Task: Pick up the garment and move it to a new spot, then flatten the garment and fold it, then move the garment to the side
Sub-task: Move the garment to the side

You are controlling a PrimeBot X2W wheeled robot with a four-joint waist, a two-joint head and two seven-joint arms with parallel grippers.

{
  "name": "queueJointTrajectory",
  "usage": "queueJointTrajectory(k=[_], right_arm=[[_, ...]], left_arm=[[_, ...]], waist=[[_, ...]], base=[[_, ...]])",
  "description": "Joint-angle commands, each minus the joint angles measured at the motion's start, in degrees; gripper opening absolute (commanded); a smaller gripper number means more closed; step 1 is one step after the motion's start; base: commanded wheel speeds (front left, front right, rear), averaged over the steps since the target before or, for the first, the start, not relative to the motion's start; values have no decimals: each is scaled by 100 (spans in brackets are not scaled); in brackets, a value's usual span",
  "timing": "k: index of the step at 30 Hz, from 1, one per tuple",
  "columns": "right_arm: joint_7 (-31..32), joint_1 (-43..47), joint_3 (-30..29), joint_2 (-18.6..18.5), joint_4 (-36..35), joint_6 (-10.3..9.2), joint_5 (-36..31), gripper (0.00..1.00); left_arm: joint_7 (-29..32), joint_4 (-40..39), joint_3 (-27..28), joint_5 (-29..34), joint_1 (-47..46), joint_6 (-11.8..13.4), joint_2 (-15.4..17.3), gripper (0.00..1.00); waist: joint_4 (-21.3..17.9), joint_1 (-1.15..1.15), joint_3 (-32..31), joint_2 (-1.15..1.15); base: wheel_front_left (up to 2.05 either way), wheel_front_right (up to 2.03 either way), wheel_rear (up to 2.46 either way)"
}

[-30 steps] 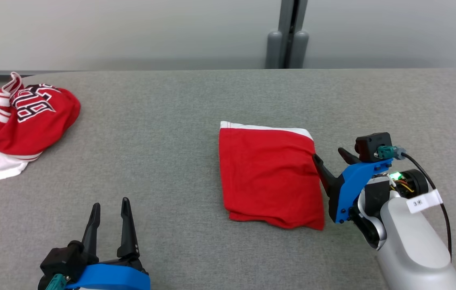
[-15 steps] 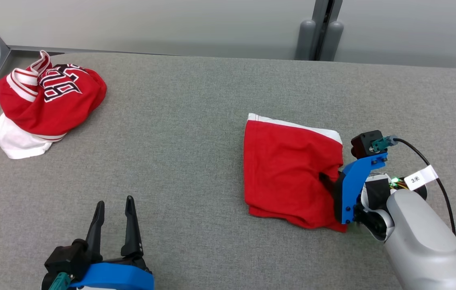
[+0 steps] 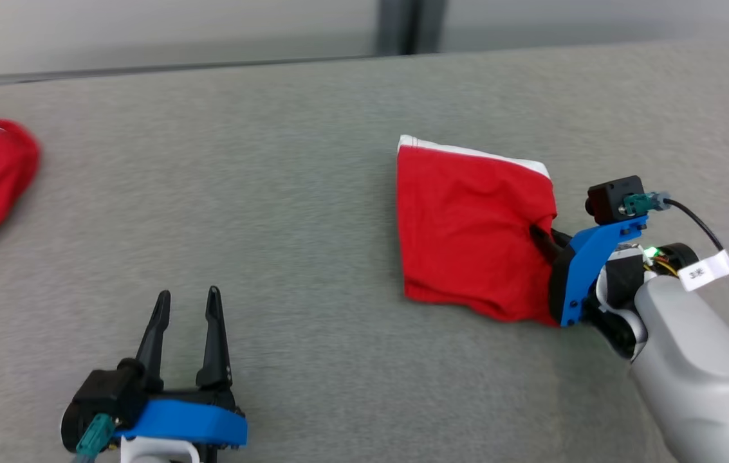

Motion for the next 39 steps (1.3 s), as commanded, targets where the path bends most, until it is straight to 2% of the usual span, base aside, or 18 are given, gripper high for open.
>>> queueJointTrajectory(k=[1,9,15,22,39], right_arm=[[-99,-94,-36,-96,13,-7,32,0],[-629,-256,-327,-280,-26,-5,72,0],[-848,-317,-504,-293,34,-5,55,0],[-920,-553,-515,-299,255,-5,-75,0],[-729,-2094,-1294,-1450,1401,-5,-931,0]], left_arm=[[23,-55,-33,56,-111,-2,38,100],[292,-465,-155,199,-333,-11,246,100],[523,-719,-256,296,-453,-21,371,100],[647,-927,-264,298,-485,3,471,100],[637,-1182,-338,313,-581,85,526,100]], waist=[[-255,0,-23,0],[-1340,0,399,0],[-1655,0,623,0],[-1581,0,801,0],[-774,0,1283,0]], base=[[0,0,0],[0,0,0],[0,0,0],[0,0,0],[0,0,0]])
